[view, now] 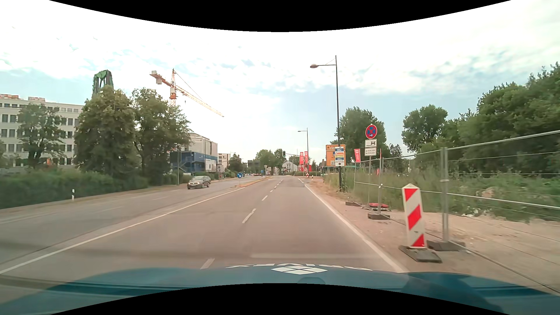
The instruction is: Follow the waypoints while adhering to traffic rules and regulations
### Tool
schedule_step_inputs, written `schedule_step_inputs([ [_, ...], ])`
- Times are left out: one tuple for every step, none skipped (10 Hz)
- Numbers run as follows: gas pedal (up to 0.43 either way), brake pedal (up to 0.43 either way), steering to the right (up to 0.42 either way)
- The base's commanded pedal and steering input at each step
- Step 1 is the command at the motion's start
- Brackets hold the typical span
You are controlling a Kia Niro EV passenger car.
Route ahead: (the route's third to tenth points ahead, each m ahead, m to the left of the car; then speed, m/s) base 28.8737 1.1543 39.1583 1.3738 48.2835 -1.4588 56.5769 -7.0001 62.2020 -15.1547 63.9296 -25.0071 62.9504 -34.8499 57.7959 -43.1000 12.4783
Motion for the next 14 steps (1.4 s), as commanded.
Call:
schedule_step_inputs([
  [0.098,0.000,-0.006],
  [0.098,0.000,-0.003],
  [0.098,0.000,-0.001],
  [0.098,0.000,0.000],
  [0.098,0.000,0.000],
  [0.098,0.000,0.000],
  [0.098,0.000,0.000],
  [0.098,0.000,0.000],
  [0.098,0.000,0.001],
  [0.098,0.000,0.001],
  [0.098,0.000,0.001],
  [0.098,0.000,0.002],
  [0.098,0.000,0.003],
  [0.087,0.000,0.003],
])
